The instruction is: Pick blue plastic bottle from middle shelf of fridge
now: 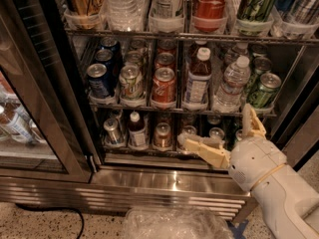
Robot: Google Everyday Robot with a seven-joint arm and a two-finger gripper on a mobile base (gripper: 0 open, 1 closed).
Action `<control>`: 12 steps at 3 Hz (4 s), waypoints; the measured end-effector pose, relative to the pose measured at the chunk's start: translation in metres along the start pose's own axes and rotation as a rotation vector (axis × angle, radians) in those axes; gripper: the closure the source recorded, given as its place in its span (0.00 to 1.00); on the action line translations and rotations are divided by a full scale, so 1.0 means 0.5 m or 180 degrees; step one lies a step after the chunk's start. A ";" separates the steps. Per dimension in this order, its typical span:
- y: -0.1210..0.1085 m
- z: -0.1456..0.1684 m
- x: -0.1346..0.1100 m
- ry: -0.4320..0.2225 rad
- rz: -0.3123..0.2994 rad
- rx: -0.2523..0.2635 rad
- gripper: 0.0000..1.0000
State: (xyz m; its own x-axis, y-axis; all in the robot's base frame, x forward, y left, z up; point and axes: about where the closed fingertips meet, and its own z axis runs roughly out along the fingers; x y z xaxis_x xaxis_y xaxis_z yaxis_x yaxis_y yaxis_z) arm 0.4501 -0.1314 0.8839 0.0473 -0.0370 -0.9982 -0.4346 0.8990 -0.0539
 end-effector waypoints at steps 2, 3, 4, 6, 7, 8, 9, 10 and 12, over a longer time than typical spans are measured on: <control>-0.057 -0.006 -0.011 0.0167 0.0003 0.0285 0.00; -0.057 -0.006 -0.011 0.0167 0.0003 0.0285 0.00; -0.065 -0.001 -0.018 0.0173 -0.0026 0.0312 0.00; -0.093 0.069 -0.023 0.0279 0.0135 0.0439 0.00; -0.097 0.073 -0.016 0.0321 0.0128 0.0481 0.00; -0.056 0.071 -0.019 0.0284 0.0090 0.0343 0.00; -0.004 0.081 -0.041 0.0202 0.0053 0.0218 0.00; -0.004 0.081 -0.041 0.0202 0.0053 0.0218 0.00; 0.037 0.137 -0.016 0.0155 0.0404 0.0227 0.00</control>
Offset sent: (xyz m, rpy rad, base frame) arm 0.0008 -0.0169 0.0078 -0.0105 -0.0018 -0.0502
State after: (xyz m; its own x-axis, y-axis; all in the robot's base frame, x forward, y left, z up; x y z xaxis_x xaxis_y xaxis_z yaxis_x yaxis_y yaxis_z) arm 0.5031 -0.0844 0.8927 -0.0484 0.0594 -0.9971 -0.3692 0.9265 0.0731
